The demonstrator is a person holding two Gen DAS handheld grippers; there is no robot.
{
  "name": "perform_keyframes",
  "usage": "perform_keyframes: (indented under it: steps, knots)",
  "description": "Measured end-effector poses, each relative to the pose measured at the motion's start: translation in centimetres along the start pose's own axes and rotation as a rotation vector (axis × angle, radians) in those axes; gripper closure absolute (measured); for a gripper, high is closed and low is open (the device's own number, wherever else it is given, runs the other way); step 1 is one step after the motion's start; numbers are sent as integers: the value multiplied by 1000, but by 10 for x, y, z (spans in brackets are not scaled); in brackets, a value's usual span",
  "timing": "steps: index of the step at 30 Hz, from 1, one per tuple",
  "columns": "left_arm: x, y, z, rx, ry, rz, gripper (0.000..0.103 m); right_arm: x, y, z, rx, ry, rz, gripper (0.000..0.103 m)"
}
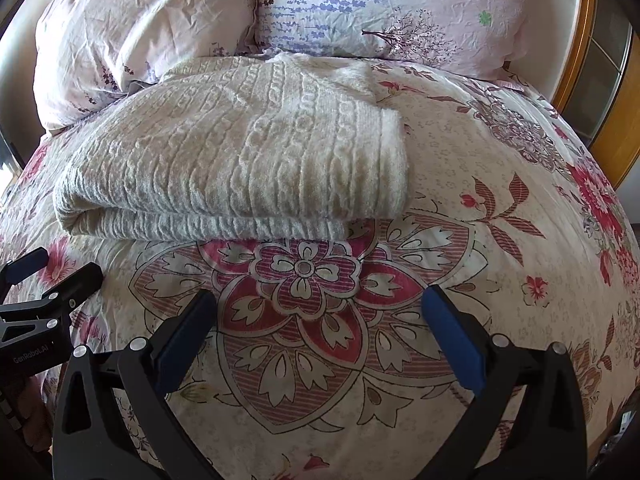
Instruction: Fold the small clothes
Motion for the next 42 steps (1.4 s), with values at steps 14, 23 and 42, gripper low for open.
perform_keyframes:
  steps: [14,23,42]
  knots:
    - [0,1,0,-1,-2,-1,2,0,1,0,-2,-1,-1,1]
    - [0,1,-1,-3,-3,0,2,-1,1,-1,-3,-1,-1,1]
    - [2,1,0,-7,-3,11,2,-1,1,-1,-1,0,-2,1]
Point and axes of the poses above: each gripper's, at about its wrist camera, not at the fingertips, and x roughly the way its jaws point, z to its left, y to its underside, the point moved 2 cm from there along x, roughly the way its jaws point, and after that the axes turned 15 degrees about y, right-handed, at the moved point
